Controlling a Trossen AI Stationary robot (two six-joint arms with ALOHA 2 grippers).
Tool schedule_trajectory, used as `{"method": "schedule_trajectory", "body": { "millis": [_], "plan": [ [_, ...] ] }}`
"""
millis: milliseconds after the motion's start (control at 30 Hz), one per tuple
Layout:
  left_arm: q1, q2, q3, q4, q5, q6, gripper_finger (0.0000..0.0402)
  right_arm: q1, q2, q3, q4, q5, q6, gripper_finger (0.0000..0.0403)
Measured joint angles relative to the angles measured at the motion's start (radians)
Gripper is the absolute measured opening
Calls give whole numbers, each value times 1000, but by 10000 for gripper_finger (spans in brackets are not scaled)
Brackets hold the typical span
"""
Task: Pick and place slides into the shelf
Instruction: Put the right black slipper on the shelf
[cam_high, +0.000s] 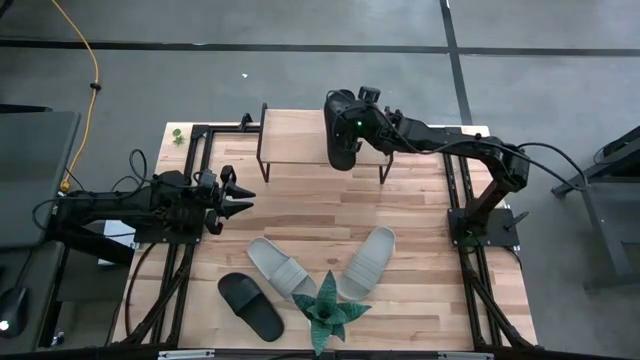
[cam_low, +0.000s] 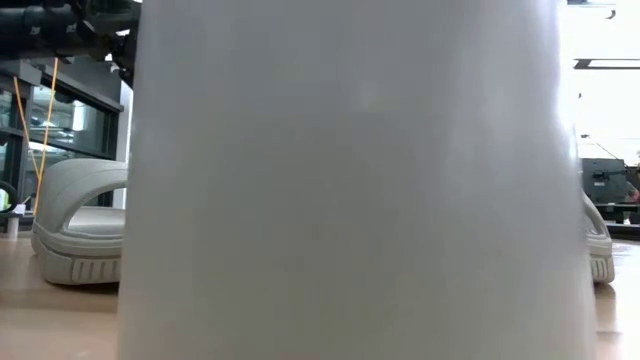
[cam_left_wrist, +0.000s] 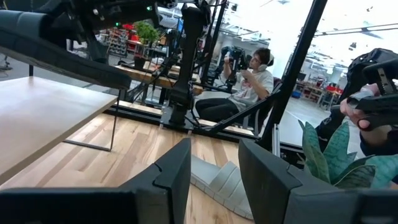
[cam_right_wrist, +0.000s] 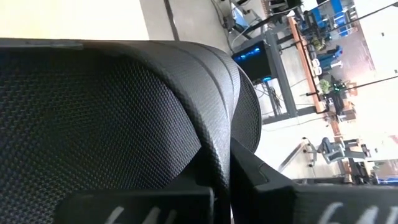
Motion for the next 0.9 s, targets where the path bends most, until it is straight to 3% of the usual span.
{"method": "schedule_trajectory", "body": {
  "millis": [900],
  "plan": [
    [0, 0, 0, -1, -19, 0, 124, -34, 77, 0, 22, -38, 15, 0]
  ]
}}
